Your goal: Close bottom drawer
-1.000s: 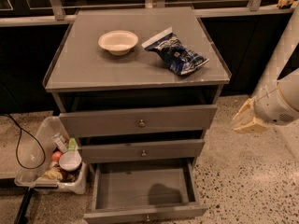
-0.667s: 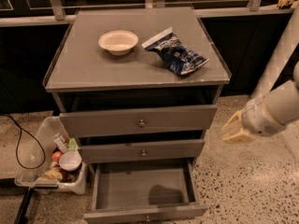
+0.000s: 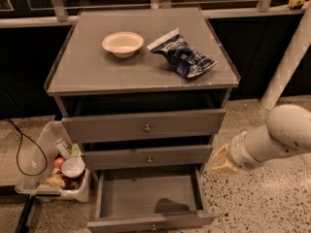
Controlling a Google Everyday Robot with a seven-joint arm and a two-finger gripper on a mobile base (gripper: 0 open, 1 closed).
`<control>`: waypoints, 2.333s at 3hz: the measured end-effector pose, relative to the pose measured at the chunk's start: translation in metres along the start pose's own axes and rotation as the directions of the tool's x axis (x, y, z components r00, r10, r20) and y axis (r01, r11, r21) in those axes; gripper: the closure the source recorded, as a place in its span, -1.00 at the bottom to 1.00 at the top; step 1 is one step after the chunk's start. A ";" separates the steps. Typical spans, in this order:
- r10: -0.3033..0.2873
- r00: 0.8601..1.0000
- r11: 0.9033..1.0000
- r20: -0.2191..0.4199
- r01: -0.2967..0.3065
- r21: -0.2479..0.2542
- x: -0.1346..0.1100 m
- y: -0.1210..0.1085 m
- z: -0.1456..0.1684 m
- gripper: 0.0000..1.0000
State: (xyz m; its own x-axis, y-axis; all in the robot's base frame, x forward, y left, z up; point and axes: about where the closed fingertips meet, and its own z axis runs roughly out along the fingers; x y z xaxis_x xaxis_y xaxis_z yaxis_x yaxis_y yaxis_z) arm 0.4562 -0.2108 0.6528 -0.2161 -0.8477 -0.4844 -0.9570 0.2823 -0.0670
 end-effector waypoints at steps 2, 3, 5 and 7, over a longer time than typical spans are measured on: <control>0.050 0.999 0.998 0.009 -0.050 0.037 0.025 -0.014 0.048 1.00; 0.023 0.999 0.996 0.030 -0.025 0.081 0.024 -0.010 0.045 1.00; -0.008 0.970 0.965 0.244 -0.056 0.255 0.034 -0.004 0.091 1.00; -0.007 0.959 0.948 0.283 -0.083 0.307 0.050 -0.009 0.115 1.00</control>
Offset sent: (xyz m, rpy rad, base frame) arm 0.0124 -0.0040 -0.0426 0.0030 -0.0053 -0.0483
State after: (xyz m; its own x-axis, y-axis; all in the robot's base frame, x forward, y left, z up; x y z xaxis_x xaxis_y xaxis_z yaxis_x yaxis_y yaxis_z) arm 0.4759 -0.2038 0.5288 -0.1458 -0.6881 -0.7108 -0.8299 0.4762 -0.2908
